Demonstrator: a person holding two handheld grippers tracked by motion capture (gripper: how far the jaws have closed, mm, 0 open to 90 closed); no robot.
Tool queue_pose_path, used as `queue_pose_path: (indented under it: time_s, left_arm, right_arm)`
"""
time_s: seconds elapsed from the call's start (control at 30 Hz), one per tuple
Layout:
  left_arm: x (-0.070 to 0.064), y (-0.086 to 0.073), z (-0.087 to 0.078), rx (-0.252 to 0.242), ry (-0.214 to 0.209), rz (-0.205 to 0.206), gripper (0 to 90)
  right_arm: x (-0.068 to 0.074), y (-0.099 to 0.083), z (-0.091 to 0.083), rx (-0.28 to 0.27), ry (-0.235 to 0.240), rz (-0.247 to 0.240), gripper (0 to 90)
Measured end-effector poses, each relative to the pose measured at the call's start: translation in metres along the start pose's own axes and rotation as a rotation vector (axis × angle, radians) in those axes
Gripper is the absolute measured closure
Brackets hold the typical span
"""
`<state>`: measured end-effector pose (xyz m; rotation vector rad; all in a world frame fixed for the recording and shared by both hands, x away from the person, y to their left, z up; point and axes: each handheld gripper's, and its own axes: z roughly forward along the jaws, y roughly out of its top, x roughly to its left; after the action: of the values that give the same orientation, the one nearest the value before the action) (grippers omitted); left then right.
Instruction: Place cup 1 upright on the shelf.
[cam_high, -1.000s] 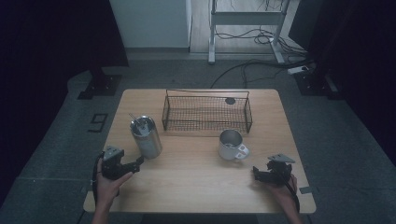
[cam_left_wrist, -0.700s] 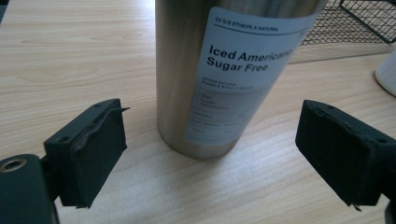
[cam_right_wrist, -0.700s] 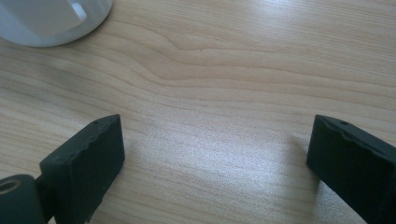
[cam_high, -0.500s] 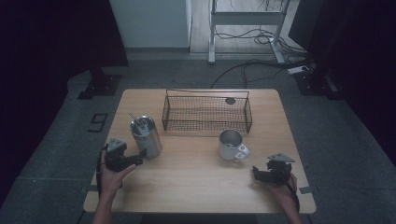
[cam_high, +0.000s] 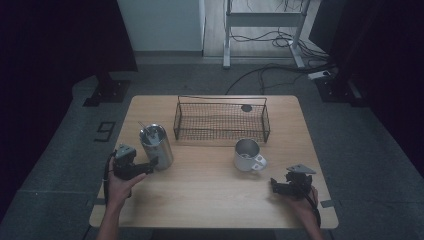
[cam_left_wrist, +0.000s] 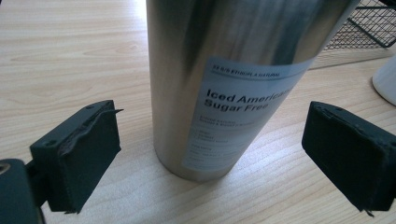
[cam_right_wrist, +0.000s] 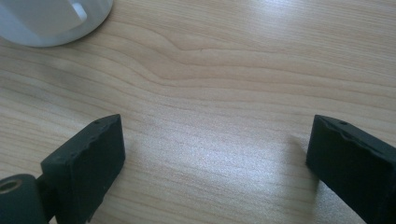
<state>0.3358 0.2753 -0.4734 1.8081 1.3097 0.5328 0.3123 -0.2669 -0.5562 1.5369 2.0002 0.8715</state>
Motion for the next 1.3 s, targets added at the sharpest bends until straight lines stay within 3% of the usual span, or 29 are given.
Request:
queue_pose_path:
  time_s: [0.57,0.97,1.3]
  left_arm:
    - [-0.004,0.016,0.01,-0.008,-0.017,0.022,4.0]
    - [-0.006,0.022,0.023,0.011,-0.004,0.036,3.4]
    - [-0.011,0.032,0.035,-0.003,0.018,0.049,2.4]
  right_arm:
    - [0.0,0.0,0.0,-0.001,0.003,-0.002,4.5]
    - [0.0,0.0,0.0,-0.001,0.003,-0.002,4.5]
    - [0.0,0.0,0.0,-0.001,0.003,-0.002,4.5]
